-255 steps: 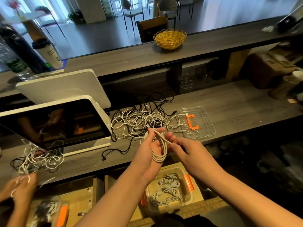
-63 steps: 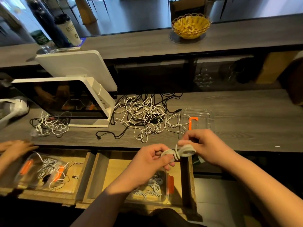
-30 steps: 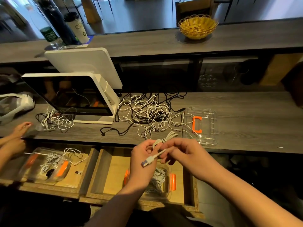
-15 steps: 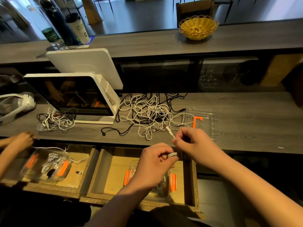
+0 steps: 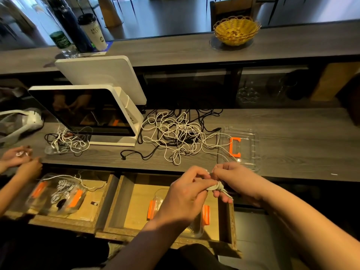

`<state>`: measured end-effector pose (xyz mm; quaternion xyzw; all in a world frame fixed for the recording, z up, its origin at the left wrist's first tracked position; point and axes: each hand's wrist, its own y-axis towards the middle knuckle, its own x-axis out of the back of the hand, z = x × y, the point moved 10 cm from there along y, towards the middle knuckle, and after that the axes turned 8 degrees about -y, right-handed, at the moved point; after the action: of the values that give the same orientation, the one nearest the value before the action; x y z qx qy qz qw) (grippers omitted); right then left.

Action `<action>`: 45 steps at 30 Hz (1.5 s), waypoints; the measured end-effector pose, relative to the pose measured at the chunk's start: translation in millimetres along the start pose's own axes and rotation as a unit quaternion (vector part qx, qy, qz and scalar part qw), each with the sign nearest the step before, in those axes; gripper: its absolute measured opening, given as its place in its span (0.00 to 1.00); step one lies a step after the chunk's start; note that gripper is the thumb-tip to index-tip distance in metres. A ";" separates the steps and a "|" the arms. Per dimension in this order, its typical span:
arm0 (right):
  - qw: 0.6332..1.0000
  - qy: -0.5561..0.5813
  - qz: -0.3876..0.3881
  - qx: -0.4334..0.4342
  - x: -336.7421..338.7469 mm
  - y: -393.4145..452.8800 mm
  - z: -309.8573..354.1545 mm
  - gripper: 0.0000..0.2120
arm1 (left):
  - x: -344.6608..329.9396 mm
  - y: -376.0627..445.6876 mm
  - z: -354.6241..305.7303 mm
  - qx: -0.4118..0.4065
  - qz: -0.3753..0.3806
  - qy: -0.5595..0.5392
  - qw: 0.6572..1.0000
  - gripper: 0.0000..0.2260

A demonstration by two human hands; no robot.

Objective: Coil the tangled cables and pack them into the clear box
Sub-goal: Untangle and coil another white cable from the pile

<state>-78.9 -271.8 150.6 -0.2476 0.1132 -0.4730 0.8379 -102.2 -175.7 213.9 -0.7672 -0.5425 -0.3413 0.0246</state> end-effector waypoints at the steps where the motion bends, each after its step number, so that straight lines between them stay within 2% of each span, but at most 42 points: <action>1: 0.999 -0.005 -0.030 0.014 4.0 -0.1 2.9 0.07 | 1.7 0.5 4.1 0.022 -0.008 -0.019 1.000 0.15; 3: 0.995 -0.013 -0.094 0.041 13.9 -2.1 7.6 0.06 | 1.7 0.6 16.7 0.097 -0.014 -0.106 0.990 0.15; 5: 0.988 -0.029 -0.138 0.064 18.5 -5.4 11.8 0.06 | 2.1 -0.3 30.0 0.180 -0.039 -0.196 0.963 0.12; 8: 0.974 -0.072 -0.187 0.104 19.9 -10.7 20.2 0.07 | 3.6 -4.9 50.5 0.287 -0.116 -0.298 0.903 0.04; 9: 0.968 -0.086 -0.206 0.119 21.4 -12.4 23.3 0.07 | -1.9 -7.7 57.1 0.325 -0.120 -0.336 0.876 0.09; 11: 0.952 -0.118 -0.241 0.145 25.5 -16.5 28.7 0.07 | -18.9 -13.6 65.2 0.390 -0.073 -0.384 0.834 0.15; 13: 0.941 -0.157 -0.254 0.163 25.0 -20.8 34.2 0.07 | -29.3 -18.5 66.1 0.426 -0.030 -0.414 0.804 0.12; 16: 0.943 -0.188 -0.228 0.155 16.3 -21.5 33.9 0.05 | -26.8 -21.9 73.1 0.449 -0.056 -0.446 0.773 0.07; 18: 0.946 -0.190 -0.230 0.131 14.4 -19.8 27.9 0.07 | -24.2 -21.9 74.8 0.451 -0.055 -0.417 0.787 0.06; 23: 0.956 -0.166 -0.226 0.088 13.4 -17.4 24.2 0.08 | -6.4 -12.0 62.9 0.373 -0.077 -0.278 0.882 0.04; 28: 0.954 -0.150 -0.247 0.081 17.2 -19.0 26.0 0.11 | 2.3 -2.6 43.6 0.294 -0.096 -0.197 0.930 0.09; 31: 0.958 -0.132 -0.238 0.085 13.3 -18.1 28.7 0.14 | 12.8 2.4 31.4 0.220 -0.117 -0.108 0.962 0.09; 34: 0.963 -0.148 -0.210 0.077 8.6 -13.0 29.7 0.14 | 23.0 0.4 35.7 0.208 -0.145 -0.077 0.964 0.09; 37: 0.967 -0.186 -0.169 0.047 2.8 -8.7 23.0 0.14 | 20.3 -1.0 35.2 0.194 -0.134 -0.087 0.968 0.11; 41: 0.966 -0.190 -0.168 0.053 2.3 -9.8 23.1 0.16 | 14.3 -4.0 41.6 0.243 -0.130 -0.148 0.950 0.13; 45: 0.967 -0.176 -0.174 0.052 6.3 -7.7 18.5 0.15 | 9.0 -5.4 51.8 0.305 -0.120 -0.232 0.916 0.10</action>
<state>-73.4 -274.7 170.6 -0.2985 -0.1056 -0.5661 0.7611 -79.4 -145.0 177.4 -0.7093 -0.6986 0.0279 0.0902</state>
